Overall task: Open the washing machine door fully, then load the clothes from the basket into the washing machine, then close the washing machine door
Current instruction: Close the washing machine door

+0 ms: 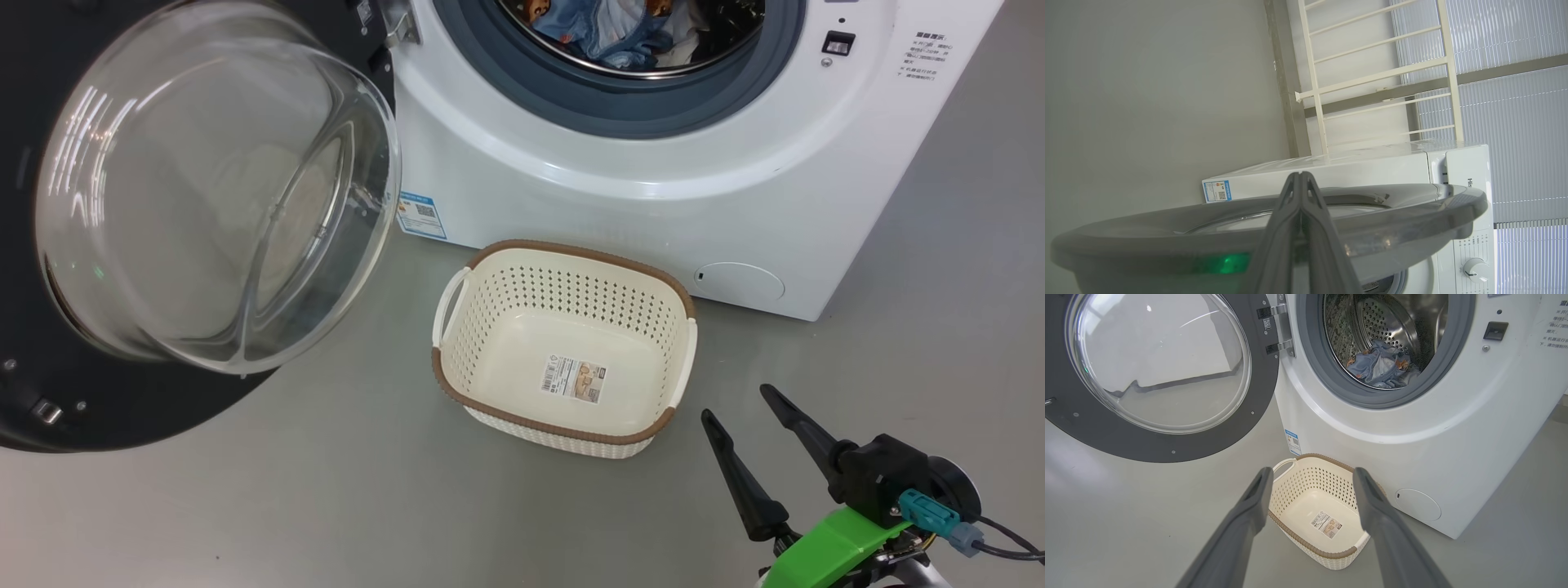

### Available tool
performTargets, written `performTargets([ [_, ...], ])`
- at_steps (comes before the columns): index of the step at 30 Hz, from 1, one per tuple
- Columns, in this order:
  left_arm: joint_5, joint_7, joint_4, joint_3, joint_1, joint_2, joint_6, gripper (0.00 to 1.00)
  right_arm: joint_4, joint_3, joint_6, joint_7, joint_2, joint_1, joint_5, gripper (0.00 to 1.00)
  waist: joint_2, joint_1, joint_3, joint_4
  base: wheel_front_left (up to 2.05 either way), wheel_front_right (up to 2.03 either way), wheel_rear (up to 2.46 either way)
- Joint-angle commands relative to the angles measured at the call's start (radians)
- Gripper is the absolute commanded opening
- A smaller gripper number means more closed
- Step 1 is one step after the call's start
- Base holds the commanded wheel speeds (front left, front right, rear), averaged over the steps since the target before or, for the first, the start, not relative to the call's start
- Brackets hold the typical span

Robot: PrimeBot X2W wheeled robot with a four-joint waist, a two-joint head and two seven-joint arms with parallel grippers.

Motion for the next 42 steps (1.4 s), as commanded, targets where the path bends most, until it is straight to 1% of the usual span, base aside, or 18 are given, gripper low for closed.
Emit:
performTargets([
  [1, 0.000, 0.020, -0.018, 0.027, -0.026, 0.073, -0.018, 0.00, -0.026, 0.019, 0.002, -0.006, -0.002, -0.030, -0.012, 1.00, -0.0001, 0.0000, 0.001, 0.001, 0.00, 0.00, 0.00],
  [5, -0.012, 0.057, -0.032, 0.028, -0.012, 0.071, -0.027, 0.00, -0.026, 0.014, 0.002, -0.006, 0.001, -0.032, -0.011, 1.00, -0.0001, 0.0000, 0.005, 0.005, 0.00, 0.00, 0.00],
  [8, -0.023, 0.084, -0.055, 0.031, 0.006, 0.068, -0.049, 0.00, -0.026, 0.012, 0.002, -0.007, 0.003, -0.035, -0.012, 1.00, -0.0001, 0.0000, 0.008, 0.008, 0.00, 0.00, 0.00],
  [11, -0.045, 0.113, -0.094, 0.041, 0.031, 0.054, -0.069, 0.00, -0.026, 0.004, 0.002, -0.011, 0.006, -0.035, -0.014, 1.00, -0.0001, 0.0000, 0.008, 0.015, 0.00, 0.00, 0.00],
  [23, -0.087, 0.200, -0.233, 0.049, 0.143, 0.024, -0.103, 0.00, -0.033, -0.010, 0.002, -0.021, 0.017, -0.031, -0.019, 1.00, -0.0001, 0.0000, 0.007, 0.022, 0.00, 0.00, 0.00],
  [31, -0.110, 0.273, -0.404, 0.032, 0.239, -0.005, -0.120, 0.00, -0.040, -0.020, 0.002, -0.028, 0.025, -0.029, -0.023, 1.00, -0.0001, 0.0000, 0.005, 0.013, 0.00, 0.00, 0.00],
  [36, -0.135, 0.308, -0.533, 0.031, 0.321, -0.022, -0.123, 0.00, -0.034, -0.028, 0.002, -0.044, 0.034, -0.022, -0.023, 1.00, -0.0001, 0.0000, -0.013, -0.012, 0.00, 0.00, 0.00],
  [42, -0.163, 0.334, -0.680, 0.011, 0.410, -0.064, -0.116, 0.00, -0.026, -0.038, 0.002, -0.061, 0.046, -0.005, -0.021, 1.00, -0.0001, 0.0000, -0.039, -0.047, 0.00, 0.00, 0.00],
])
